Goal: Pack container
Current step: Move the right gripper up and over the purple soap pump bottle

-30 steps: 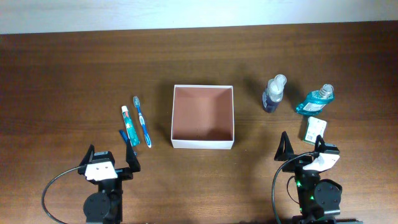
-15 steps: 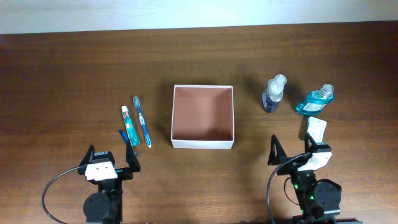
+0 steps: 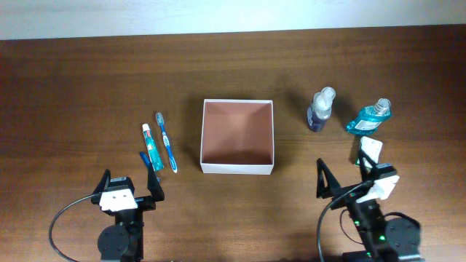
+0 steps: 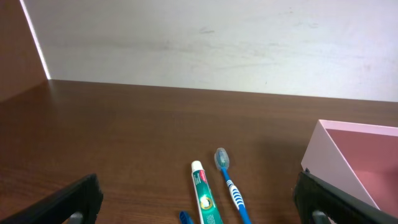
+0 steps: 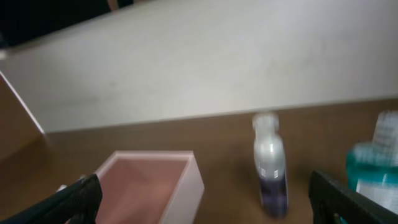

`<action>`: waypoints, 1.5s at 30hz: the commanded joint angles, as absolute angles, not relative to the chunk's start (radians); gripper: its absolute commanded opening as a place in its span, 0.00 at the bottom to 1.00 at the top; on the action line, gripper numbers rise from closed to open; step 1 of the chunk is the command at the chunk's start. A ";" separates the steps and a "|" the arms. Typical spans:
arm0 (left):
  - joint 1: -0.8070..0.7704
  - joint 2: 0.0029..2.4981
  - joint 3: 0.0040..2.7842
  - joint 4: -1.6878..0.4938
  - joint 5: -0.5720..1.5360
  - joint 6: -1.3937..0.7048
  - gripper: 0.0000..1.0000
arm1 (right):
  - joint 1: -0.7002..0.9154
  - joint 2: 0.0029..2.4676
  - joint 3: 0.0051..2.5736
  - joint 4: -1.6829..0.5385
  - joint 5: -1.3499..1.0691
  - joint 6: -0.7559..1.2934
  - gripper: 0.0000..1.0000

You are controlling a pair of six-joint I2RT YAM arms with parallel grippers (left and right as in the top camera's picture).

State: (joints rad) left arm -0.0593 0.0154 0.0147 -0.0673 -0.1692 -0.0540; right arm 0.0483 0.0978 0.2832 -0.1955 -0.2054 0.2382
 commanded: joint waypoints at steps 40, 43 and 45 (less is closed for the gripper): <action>-0.054 0.006 0.009 -0.065 -0.180 -0.067 0.99 | 0.045 1.500 1.505 -0.837 -0.093 0.202 0.98; -0.054 0.006 0.009 -0.065 -0.180 -0.067 0.99 | 0.045 1.528 1.505 -0.841 -0.093 0.202 0.96; -0.054 0.006 0.009 -0.065 -0.180 -0.067 1.00 | 0.045 1.548 1.504 -0.841 -0.093 0.203 0.90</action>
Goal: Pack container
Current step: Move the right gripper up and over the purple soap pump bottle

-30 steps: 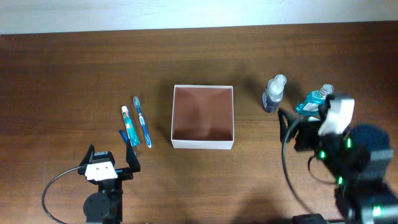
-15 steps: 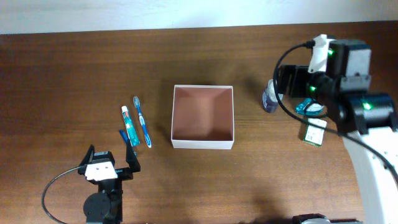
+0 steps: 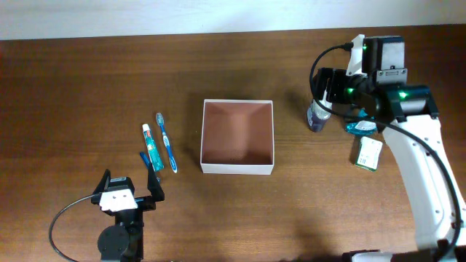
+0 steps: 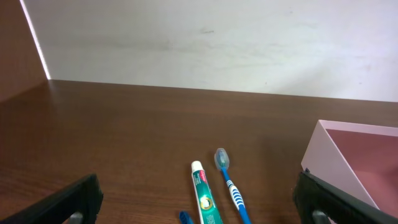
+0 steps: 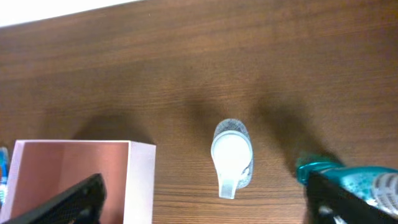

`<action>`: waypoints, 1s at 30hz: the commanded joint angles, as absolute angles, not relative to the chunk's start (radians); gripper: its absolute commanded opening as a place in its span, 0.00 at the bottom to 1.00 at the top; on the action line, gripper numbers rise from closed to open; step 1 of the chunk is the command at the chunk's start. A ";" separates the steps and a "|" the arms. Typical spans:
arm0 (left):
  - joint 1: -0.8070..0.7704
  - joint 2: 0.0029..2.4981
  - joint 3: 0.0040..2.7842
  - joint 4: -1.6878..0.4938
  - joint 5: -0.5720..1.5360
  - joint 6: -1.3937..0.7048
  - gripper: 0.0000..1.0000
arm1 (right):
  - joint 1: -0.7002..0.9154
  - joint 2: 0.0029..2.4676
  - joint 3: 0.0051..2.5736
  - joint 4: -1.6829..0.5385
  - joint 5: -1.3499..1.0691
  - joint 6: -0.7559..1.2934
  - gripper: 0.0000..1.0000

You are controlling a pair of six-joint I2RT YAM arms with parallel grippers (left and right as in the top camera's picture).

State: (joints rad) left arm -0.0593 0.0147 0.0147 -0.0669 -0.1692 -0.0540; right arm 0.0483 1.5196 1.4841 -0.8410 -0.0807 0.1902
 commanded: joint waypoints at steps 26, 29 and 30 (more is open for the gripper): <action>-0.054 0.006 0.009 -0.065 -0.180 -0.067 0.99 | 0.057 1.752 1.504 -0.825 0.041 0.154 0.74; -0.054 0.006 0.009 -0.065 -0.180 -0.067 0.99 | 0.065 1.759 1.504 -0.817 0.072 0.153 0.70; -0.054 0.006 0.009 -0.065 -0.180 -0.067 0.99 | 0.067 1.759 1.504 -0.815 0.083 0.154 0.68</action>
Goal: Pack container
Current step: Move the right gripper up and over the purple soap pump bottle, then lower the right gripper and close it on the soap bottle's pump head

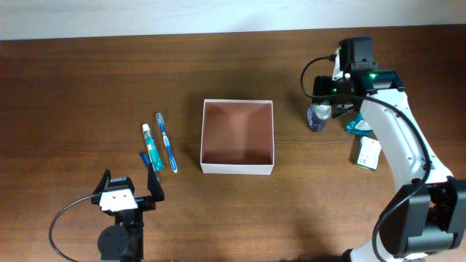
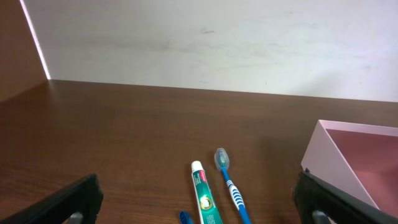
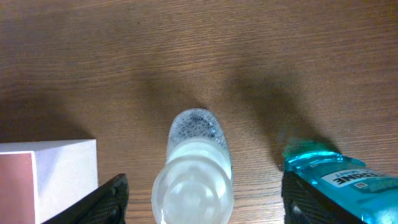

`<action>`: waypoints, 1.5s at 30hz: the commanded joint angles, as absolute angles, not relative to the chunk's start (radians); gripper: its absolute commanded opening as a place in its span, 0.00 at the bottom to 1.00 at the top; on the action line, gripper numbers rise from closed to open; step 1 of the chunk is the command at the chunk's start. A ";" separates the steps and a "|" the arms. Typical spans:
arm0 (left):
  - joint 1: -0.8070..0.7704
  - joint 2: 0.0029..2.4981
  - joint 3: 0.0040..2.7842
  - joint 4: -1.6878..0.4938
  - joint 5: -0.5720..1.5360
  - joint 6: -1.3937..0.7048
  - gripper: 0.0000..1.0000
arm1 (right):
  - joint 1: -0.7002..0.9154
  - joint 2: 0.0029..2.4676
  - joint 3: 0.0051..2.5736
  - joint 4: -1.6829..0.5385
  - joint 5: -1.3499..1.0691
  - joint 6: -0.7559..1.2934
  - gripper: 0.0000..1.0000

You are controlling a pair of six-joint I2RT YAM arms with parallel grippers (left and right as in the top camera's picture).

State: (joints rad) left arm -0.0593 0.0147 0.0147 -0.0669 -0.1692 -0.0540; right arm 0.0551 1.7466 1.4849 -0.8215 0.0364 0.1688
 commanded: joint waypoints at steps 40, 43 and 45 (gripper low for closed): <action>-0.054 0.006 0.009 -0.065 -0.180 -0.067 0.99 | 0.090 1.830 1.489 -0.776 0.080 0.150 0.67; -0.054 0.006 0.009 -0.065 -0.180 -0.067 0.99 | 0.090 1.830 1.489 -0.776 0.081 0.150 0.64; -0.054 0.006 0.009 -0.065 -0.180 -0.067 0.99 | 0.089 1.830 1.489 -0.773 0.090 0.149 0.64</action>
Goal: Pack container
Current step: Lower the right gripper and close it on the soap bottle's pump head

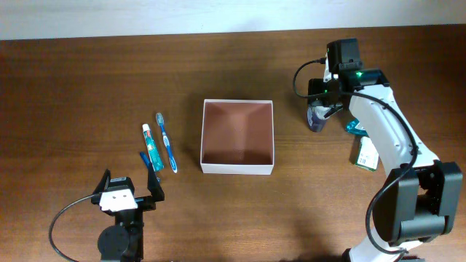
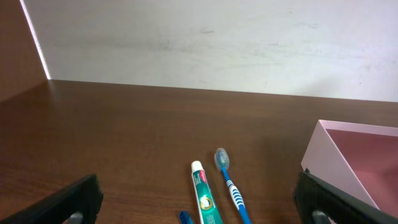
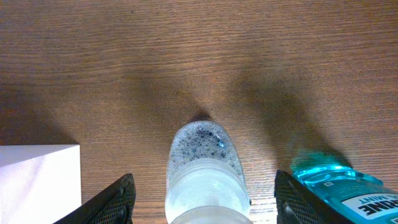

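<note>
The container is an open white box with a pinkish inside, at the table's middle. A spray bottle with a clear cap and purple liquid stands upright right of it. My right gripper hangs open over the bottle, with one finger on each side and gaps to the bottle. A teal mouthwash bottle lies just right of it. Left of the box lie a toothpaste tube and a blue toothbrush. My left gripper stands open near the front edge, holding nothing.
A small green and white packet lies in front of the mouthwash bottle, under my right arm. A small blue item sits beside the toothpaste. The box's corner is just left of the right gripper. A white wall runs behind the table.
My right gripper has come lower and slightly left over the spray bottle, whose cap now fills more of the right wrist view. The left arm and every object stayed in place.
Both arms rested near the front edge, grippers open. Then my right arm was at the back right, high above the spray bottle. It was closer over the bottle after that, and now its open fingers stand on either side of the cap.
</note>
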`<action>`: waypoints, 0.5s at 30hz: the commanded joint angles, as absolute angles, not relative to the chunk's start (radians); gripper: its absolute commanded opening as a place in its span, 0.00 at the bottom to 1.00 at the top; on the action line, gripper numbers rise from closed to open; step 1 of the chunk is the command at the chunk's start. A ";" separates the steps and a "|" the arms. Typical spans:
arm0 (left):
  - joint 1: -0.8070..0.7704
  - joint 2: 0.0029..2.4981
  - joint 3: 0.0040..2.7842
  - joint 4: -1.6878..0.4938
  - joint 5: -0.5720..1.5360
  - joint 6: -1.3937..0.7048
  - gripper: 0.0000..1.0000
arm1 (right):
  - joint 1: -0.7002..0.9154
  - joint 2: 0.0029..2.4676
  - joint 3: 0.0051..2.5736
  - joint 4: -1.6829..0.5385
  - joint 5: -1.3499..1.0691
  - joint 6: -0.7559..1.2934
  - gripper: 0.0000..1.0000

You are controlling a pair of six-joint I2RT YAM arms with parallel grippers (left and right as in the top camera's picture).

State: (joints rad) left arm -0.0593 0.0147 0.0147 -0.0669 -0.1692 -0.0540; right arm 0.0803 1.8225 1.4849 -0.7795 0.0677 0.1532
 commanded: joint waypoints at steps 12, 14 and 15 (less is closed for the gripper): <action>-0.054 0.006 0.009 -0.065 -0.180 -0.067 0.99 | 0.091 1.830 1.505 -0.770 0.091 0.149 0.54; -0.054 0.006 0.009 -0.065 -0.180 -0.067 0.99 | 0.091 1.830 1.505 -0.770 0.091 0.149 0.53; -0.054 0.006 0.009 -0.065 -0.180 -0.067 1.00 | 0.091 1.830 1.505 -0.770 0.091 0.149 0.53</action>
State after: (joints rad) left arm -0.0593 0.0147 0.0147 -0.0669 -0.1692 -0.0540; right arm 0.0803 1.8225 1.4849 -0.7738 0.0715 0.1535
